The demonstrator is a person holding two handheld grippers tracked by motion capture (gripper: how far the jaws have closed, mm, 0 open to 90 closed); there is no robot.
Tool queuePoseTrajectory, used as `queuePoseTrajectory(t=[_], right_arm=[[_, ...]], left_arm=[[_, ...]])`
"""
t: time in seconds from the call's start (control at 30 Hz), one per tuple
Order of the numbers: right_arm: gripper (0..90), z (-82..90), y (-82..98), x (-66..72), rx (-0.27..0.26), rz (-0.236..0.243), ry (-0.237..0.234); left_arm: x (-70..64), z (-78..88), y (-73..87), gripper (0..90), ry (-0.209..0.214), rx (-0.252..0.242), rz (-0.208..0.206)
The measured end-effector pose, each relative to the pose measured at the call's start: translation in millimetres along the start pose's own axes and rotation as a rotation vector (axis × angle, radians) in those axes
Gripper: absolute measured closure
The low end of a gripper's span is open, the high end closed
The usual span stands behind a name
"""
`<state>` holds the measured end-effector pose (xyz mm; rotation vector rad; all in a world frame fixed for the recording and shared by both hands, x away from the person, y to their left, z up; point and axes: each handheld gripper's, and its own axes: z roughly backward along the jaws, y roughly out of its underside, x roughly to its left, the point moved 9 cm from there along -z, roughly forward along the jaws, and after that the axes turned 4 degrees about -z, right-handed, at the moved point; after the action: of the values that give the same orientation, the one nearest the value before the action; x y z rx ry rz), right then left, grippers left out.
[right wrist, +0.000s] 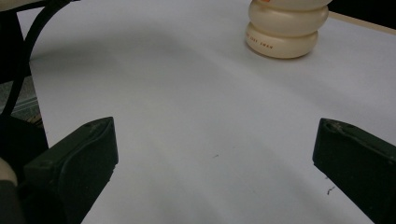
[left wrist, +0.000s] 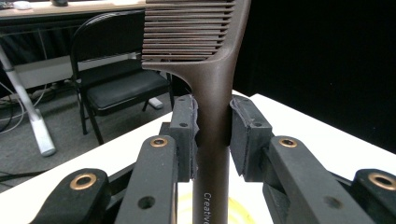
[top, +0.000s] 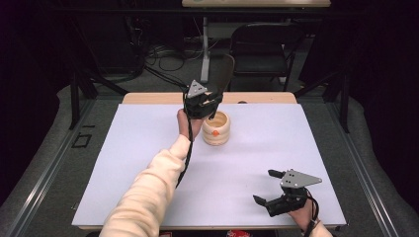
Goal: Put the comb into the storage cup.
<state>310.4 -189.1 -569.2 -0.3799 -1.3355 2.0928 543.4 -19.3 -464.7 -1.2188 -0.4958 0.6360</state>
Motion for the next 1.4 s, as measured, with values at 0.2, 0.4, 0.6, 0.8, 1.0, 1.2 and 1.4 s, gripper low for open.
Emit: queuePoseTrajectory(t=[0.2, 0.4, 0.6, 0.8, 1.0, 1.2, 1.4], right_arm=[[0.0, 0.0, -0.1, 0.2, -0.001, 0.000, -0.001], [0.0, 0.0, 0.0, 0.0, 0.000, 0.001, 0.000], [0.0, -0.1, 0.1, -0.1, 0.001, 0.001, 0.000], [0.0, -0.1, 0.1, -0.1, 0.001, 0.002, 0.000], [0.0, -0.1, 0.1, -0.1, 0.000, 0.002, 0.000], [0.0, 0.0, 0.0, -0.2, -0.001, 0.002, 0.000], [0.0, -0.1, 0.1, -0.3, 0.001, 0.003, 0.001]], left_arm=[[-0.5, -2.6, 4.4, 72.7, 0.004, 0.000, 0.009], [0.1, -5.0, 8.3, 72.7, 0.004, -0.001, 0.014], [0.4, -5.8, 10.9, 72.7, 0.001, -0.005, 0.017], [0.8, -7.1, 13.9, 72.7, 0.003, -0.005, 0.024], [0.7, -8.7, 16.4, 72.7, 0.007, -0.003, 0.027], [0.0, -10.3, 18.9, 72.7, 0.011, -0.005, 0.029], [0.9, -11.7, 23.4, 72.7, 0.010, 0.000, 0.034]])
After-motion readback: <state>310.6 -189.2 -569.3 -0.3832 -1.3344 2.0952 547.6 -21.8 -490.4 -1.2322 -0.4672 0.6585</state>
